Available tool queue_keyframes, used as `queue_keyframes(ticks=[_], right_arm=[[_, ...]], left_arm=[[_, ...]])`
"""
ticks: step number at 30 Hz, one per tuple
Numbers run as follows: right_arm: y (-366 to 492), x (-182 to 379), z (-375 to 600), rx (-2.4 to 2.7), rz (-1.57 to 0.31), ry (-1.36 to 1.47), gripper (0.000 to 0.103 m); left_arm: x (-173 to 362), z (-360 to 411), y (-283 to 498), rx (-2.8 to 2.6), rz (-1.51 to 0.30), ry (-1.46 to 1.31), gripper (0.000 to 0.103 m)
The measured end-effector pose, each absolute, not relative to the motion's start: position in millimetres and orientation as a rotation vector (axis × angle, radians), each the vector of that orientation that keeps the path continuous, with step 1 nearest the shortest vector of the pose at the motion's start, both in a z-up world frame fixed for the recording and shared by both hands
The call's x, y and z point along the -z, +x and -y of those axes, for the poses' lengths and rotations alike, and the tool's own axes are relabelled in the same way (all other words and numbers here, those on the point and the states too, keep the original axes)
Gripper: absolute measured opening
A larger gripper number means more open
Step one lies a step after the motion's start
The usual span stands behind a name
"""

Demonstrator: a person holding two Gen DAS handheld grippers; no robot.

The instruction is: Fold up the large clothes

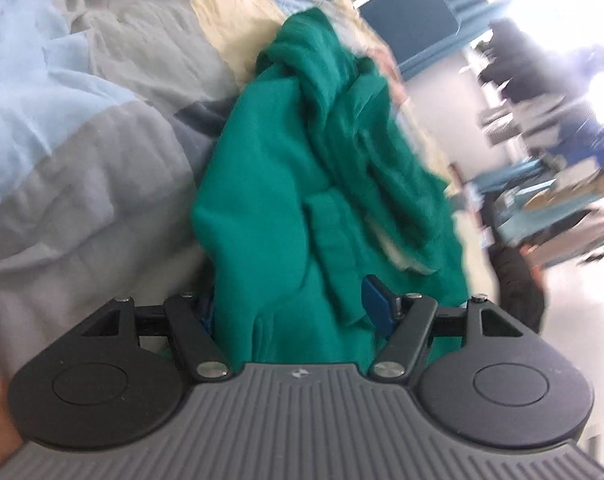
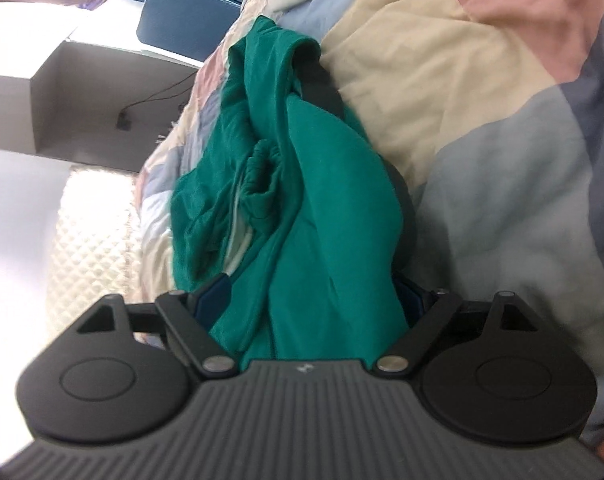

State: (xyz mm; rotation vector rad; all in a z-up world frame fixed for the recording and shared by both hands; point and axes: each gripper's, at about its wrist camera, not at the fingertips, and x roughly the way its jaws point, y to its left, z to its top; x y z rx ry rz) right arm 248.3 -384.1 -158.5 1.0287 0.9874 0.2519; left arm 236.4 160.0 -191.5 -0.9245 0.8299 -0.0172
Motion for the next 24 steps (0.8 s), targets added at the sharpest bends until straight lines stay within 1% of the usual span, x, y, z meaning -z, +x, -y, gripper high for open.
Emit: queue_keyframes(ticks=[4, 7, 10, 12, 17, 18, 19, 21, 22, 24], right_arm=[[248, 162, 378, -0.202, -1.051, 0.887, 0.084], [251, 165, 370, -0.183, -1.078, 0.821, 0.085], [250, 164, 367, -0.221, -1.081, 0.814, 0.085], [246, 162, 368, -0.271, -1.051, 0.869, 0.085], [247, 167, 369, -0.197, -1.071, 0.828, 0.084], [249, 169, 367, -0.178, -1.087, 0.801, 0.078], [251, 173, 363, -0.166, -1.1, 0.781, 0.075], [254, 176, 359, -0.153, -1.114, 0.741, 0.065], [254, 175, 357, -0.149, -1.112, 0.725, 0.062], [251, 172, 357, -0.153, -1.083, 0.728, 0.046]], left_arm=[[202, -149, 246, -0.055, -0.917, -0.856, 0.072], [206, -144, 251, 0.008, -0.936, -0.872, 0.071], [200, -139, 246, 0.112, -0.901, -0.893, 0.071], [198, -137, 244, 0.172, -0.875, -0.924, 0.071], [206, -131, 251, 0.113, -0.94, -0.879, 0.071], [209, -130, 254, 0.096, -0.958, -0.866, 0.071], [210, -127, 257, 0.086, -0.972, -0.852, 0.071], [213, -125, 259, 0.085, -0.976, -0.83, 0.07], [213, -124, 259, 0.089, -0.969, -0.826, 0.066], [217, -125, 262, 0.1, -0.963, -0.837, 0.059]])
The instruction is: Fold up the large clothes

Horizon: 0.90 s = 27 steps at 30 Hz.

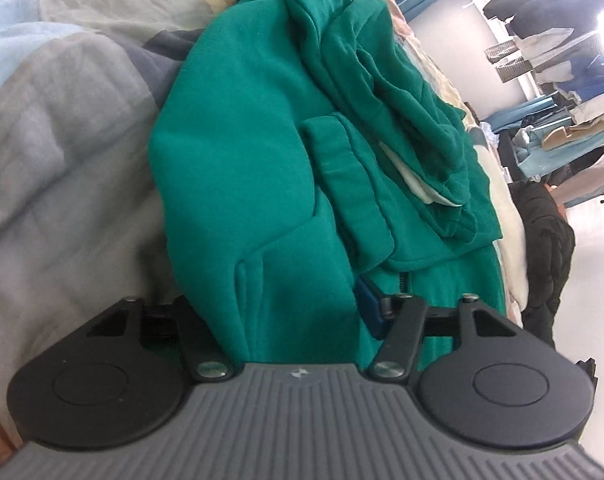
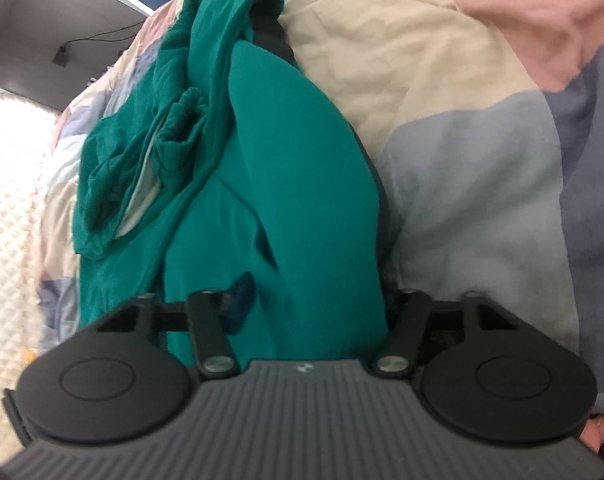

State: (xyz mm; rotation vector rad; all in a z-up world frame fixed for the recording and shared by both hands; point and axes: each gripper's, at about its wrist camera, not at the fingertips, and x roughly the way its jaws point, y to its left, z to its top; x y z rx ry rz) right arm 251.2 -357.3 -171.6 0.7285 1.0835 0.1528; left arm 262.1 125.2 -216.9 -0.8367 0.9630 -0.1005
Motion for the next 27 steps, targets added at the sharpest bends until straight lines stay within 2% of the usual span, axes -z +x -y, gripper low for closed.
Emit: queue_keyframes(ticks=[1, 3, 5, 7, 10, 13, 18, 27], right_arm=[[249, 169, 358, -0.173, -1.067, 0.739, 0.041], [246, 163, 360, -0.244, -1.02, 0.793, 0.019], [243, 156, 360, -0.295, -0.991, 0.808, 0.019], [242, 155, 354, -0.32, -1.005, 0.791, 0.019], [247, 168, 341, -0.293, -1.119, 0.722, 0.02], [248, 168, 341, -0.302, -1.131, 0.706, 0.02], [240, 138, 358, -0.458, -0.982, 0.827, 0.013], [236, 92, 384, -0.655, -0.695, 1.018, 0.013]], left_arm=[[218, -126, 263, 0.102, -0.961, -0.84, 0.052], [218, -129, 259, 0.109, -0.953, -0.85, 0.039], [214, -127, 256, 0.118, -0.93, -0.849, 0.025], [209, -128, 250, 0.129, -0.889, -0.866, 0.021], [200, -132, 244, 0.139, -0.837, -0.907, 0.018], [192, -136, 239, 0.134, -0.81, -0.939, 0.016], [174, -154, 224, 0.144, -0.742, -1.055, 0.013], [132, -176, 202, 0.162, -0.661, -1.107, 0.011]])
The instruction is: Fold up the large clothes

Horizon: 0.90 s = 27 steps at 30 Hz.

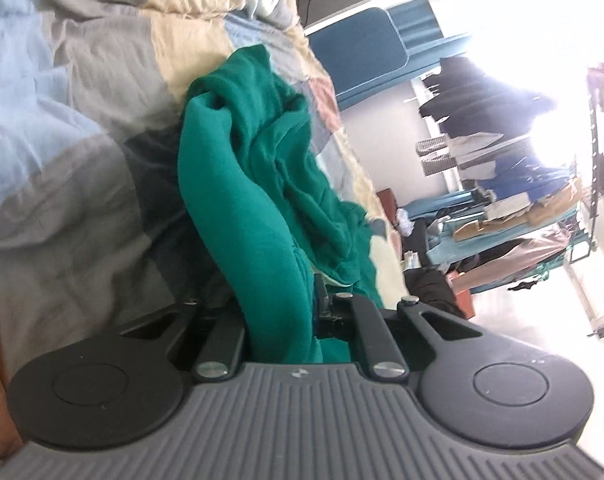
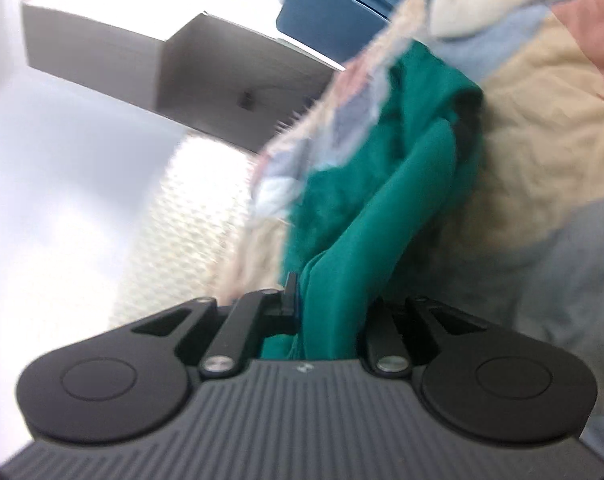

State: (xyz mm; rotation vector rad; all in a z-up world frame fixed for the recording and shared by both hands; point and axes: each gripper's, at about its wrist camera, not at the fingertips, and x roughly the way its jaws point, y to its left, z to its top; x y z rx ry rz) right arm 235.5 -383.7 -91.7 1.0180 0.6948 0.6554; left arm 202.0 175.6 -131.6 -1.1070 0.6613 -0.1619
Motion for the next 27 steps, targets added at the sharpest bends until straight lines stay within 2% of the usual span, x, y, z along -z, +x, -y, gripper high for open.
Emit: queue_keyframes(ticks=[8, 15, 20, 27], right_arm=[[212, 71, 408, -0.732, -0.593, 1.114, 0.013], [194, 55, 417, -0.713, -0.613, 1.134, 0.014], [241, 48, 417, -0.58, -0.662, 1.196, 0.016], [364, 43, 401, -0.367, -0.65, 1.211, 0.016]], left_arm=[[109, -199, 158, 0.209, -0.592, -1.233, 0.01], [89, -207, 119, 0.248, -0.573, -1.266, 0.01], [74, -211, 159, 0.237, -0.568, -1.27, 0.011], [64, -229, 284, 0.146, -0.558, -1.252, 0.011]])
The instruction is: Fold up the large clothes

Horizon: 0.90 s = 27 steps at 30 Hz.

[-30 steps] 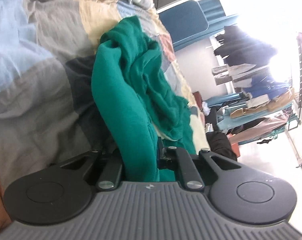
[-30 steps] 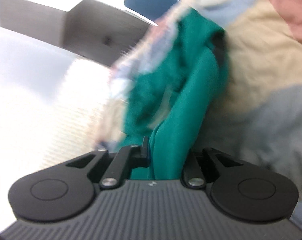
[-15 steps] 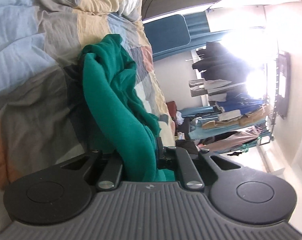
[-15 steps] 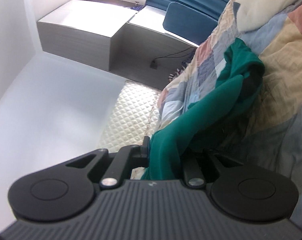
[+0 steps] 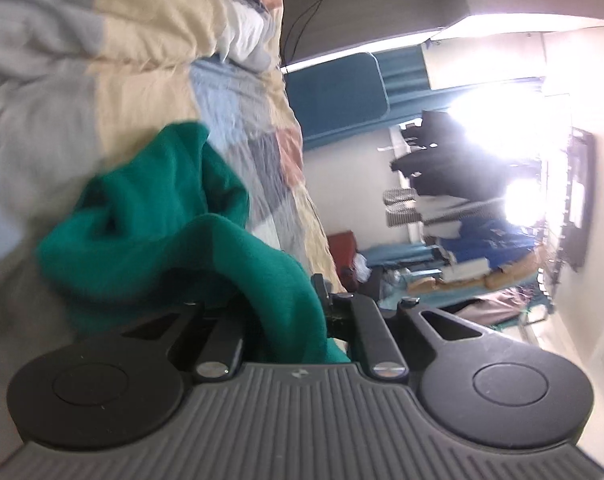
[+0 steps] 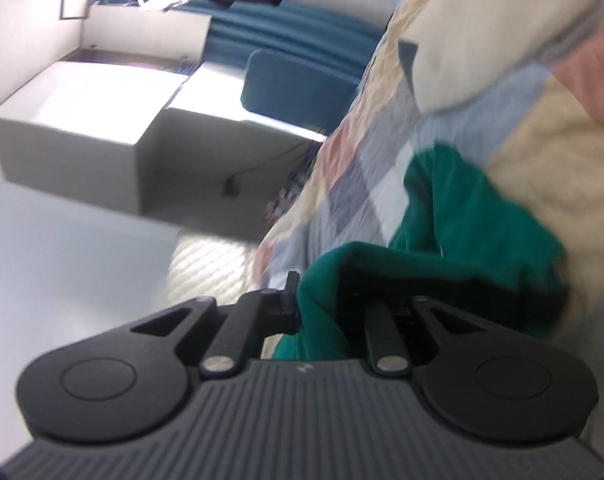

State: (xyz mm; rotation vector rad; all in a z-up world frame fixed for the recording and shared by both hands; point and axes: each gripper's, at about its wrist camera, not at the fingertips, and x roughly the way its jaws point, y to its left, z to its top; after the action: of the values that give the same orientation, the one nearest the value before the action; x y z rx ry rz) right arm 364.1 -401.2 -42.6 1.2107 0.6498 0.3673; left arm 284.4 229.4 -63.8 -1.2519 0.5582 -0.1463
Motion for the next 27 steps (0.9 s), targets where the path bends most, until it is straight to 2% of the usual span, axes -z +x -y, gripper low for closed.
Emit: queue_keyframes(ticks=[6, 13, 19, 24, 25, 26, 27], right_arm=[[469, 78, 382, -0.256, -0.68, 1.179, 0.016], [557, 154, 369, -0.191, -0.727, 1.194, 0.015], [590, 203, 361, -0.157, -0.788, 1.158, 0.015], [582, 193, 359, -0.188, -0.769, 1.122, 0.015], [581, 189, 357, -0.191, -0.767, 1.116, 0.016], [577, 181, 356, -0.199, -0.763, 1.111, 0.019], [573, 176, 356, -0.207, -0.757, 1.103, 0.03]], left_arm=[[84, -236, 412, 0.089, -0.584, -1.151, 0.012], [152, -248, 533, 0.054, -0.663, -1.041, 0.012], [204, -256, 578, 0.085, -0.726, -0.993, 0.012], [197, -254, 573, 0.116, -0.703, -0.955, 0.013], [190, -251, 567, 0.12, -0.686, -0.935, 0.015], [183, -248, 559, 0.12, -0.675, -0.918, 0.025], [176, -246, 552, 0.123, -0.661, -0.904, 0.035]])
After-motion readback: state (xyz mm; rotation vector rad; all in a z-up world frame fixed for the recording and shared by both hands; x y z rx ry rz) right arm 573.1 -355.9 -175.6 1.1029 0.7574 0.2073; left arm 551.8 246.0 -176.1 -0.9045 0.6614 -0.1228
